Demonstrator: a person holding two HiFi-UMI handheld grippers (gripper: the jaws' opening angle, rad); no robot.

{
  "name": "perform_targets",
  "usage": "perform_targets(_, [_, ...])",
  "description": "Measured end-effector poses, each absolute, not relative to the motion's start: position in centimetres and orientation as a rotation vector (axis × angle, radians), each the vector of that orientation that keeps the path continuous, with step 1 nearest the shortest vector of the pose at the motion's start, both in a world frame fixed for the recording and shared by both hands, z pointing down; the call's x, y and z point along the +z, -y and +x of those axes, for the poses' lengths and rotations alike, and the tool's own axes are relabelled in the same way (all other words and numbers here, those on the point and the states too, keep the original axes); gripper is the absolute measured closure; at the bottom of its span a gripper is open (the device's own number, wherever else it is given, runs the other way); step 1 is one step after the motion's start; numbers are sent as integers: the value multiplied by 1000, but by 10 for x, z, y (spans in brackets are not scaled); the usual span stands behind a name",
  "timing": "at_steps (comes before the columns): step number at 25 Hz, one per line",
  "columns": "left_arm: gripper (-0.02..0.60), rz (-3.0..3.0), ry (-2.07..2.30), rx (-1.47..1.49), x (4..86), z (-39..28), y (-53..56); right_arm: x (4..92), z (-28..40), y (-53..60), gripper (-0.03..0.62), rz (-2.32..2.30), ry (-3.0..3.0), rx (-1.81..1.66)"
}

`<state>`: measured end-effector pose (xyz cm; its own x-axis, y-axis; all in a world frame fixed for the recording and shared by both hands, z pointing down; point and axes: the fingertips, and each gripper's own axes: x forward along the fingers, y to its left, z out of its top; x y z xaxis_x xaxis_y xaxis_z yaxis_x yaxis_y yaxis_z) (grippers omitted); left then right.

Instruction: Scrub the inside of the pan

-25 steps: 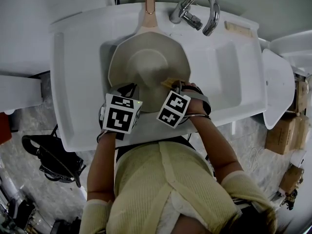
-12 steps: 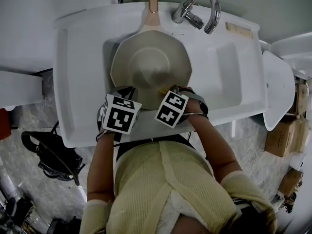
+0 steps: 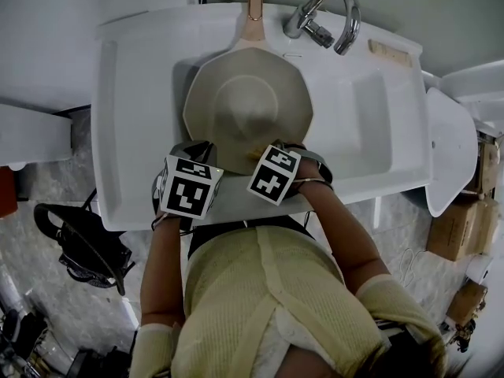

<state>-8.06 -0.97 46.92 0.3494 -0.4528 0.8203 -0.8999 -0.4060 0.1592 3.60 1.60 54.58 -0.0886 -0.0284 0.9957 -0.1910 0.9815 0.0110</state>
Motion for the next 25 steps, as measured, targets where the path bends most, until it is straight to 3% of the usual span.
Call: perform_targets(25, [506, 1939, 1350, 840, 446, -105, -9, 519, 1, -35, 540, -10, 1798, 203])
